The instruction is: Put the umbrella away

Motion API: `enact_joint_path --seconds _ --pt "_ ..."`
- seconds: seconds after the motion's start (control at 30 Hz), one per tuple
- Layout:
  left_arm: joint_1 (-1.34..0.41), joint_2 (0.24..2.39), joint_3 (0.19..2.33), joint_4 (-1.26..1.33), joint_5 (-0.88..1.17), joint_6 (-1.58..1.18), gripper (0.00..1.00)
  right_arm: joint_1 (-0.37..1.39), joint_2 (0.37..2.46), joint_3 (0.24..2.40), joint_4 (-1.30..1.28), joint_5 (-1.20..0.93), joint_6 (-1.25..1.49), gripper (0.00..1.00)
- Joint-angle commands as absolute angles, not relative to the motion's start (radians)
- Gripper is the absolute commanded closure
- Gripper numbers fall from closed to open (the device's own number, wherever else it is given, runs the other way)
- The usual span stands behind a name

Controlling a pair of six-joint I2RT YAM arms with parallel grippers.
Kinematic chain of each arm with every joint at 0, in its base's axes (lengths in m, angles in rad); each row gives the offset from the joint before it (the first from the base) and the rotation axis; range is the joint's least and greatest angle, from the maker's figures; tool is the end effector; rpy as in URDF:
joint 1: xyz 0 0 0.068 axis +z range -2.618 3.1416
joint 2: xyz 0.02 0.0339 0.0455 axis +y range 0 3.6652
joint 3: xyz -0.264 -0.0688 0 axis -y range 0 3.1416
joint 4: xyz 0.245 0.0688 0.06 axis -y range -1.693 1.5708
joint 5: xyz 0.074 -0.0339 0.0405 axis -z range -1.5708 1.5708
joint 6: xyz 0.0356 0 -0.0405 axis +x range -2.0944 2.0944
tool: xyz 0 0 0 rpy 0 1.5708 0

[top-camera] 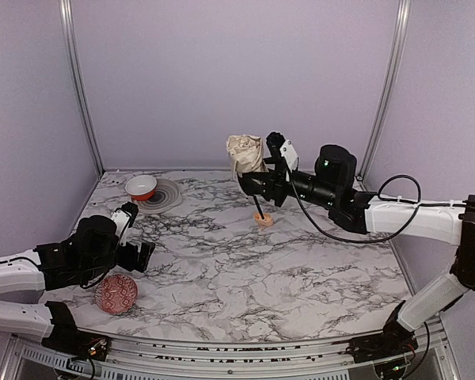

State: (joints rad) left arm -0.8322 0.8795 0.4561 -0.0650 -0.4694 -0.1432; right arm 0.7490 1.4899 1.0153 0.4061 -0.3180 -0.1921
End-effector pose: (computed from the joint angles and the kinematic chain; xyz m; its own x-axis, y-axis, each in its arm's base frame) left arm 0.1419 -0.1319 0.2213 -0.3684 0.2156 -0.9043 0.3414 0.9361 0.0841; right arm 0.2499 0.2475 0.3107 0.1179 -0.1380 -0.9834 -0.8687 0.4655 -0.1695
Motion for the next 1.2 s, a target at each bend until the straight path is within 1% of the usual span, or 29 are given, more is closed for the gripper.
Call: enact_joint_path --seconds 0.0,0.1,0.23,0.6,0.77,0.93,1.17 --pt "-0.828 0.905 0.485 -0.053 -0.449 -0.156 0.01 0.707 1.412 1.005 0.756 -0.412 0.067 0.7" --pt "-0.827 0.918 0.487 -0.045 -0.44 -0.161 0.01 0.689 1.393 0.993 0.854 -0.423 0.151 0.7" --pt "-0.827 0.931 0.492 -0.041 -0.428 -0.163 0.01 0.689 1.377 0.996 0.915 -0.442 0.177 0.71" --pt "-0.827 0.948 0.508 -0.044 -0.411 -0.168 0.01 0.689 1.34 0.996 0.903 -0.442 0.154 0.71" --pt "-0.823 0.98 0.59 -0.105 -0.467 -0.139 0.01 0.689 1.331 0.985 0.882 -0.435 0.129 0.71" --pt "-0.796 1.063 0.698 -0.198 -0.628 -0.12 0.01 0.689 1.307 0.952 0.856 -0.41 0.096 0.71" --pt "-0.689 1.124 0.793 -0.174 -0.633 -0.04 0.01 0.687 1.27 0.881 0.813 -0.357 0.03 0.71"
